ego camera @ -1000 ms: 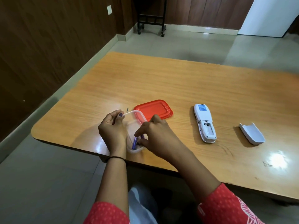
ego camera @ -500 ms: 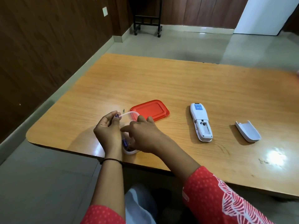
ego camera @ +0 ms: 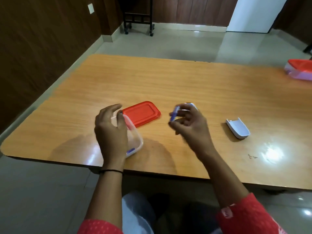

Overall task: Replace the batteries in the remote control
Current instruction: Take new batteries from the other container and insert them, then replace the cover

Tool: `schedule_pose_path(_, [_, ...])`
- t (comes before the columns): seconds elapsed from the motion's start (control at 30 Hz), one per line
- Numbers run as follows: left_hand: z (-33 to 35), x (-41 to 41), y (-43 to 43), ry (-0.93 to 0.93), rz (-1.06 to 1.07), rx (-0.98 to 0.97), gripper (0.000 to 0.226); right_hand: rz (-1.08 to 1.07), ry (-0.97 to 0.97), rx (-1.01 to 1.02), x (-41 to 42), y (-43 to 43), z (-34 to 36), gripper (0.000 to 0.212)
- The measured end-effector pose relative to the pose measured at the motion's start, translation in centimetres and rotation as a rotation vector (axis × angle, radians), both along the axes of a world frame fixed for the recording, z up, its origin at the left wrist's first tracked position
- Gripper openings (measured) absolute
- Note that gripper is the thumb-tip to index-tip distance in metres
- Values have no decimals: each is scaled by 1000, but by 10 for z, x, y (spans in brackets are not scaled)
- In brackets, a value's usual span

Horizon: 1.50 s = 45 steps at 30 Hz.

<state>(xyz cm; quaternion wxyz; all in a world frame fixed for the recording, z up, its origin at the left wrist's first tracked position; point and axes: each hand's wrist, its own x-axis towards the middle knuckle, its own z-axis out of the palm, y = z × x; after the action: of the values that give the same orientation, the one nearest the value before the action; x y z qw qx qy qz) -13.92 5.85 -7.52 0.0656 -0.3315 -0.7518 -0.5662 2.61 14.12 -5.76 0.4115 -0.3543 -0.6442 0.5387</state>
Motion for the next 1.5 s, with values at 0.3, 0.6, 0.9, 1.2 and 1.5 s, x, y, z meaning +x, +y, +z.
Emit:
schedule_pose_path(0.3, [-16, 96, 70, 31, -790, -354, 52, -272, 233, -373, 85, 44, -15, 33])
schedule_pose_path(0.6, [-37, 104, 78, 1, -822, -513, 83, -181, -157, -143, 88, 56, -31, 24])
schedule_pose_path(0.9, [-37, 105, 74, 46, -823, -496, 78, -133, -552, 264, 88, 50, -30, 29])
schedule_pose_path(1.2, [-32, 102, 73, -51, -848, -481, 78, -230, -502, 549, 74, 35, -38, 17])
schedule_pose_path(1.5, [-34, 101, 73, -129, -813, -478, 80, -155, -719, 559, 62, 25, -39, 19])
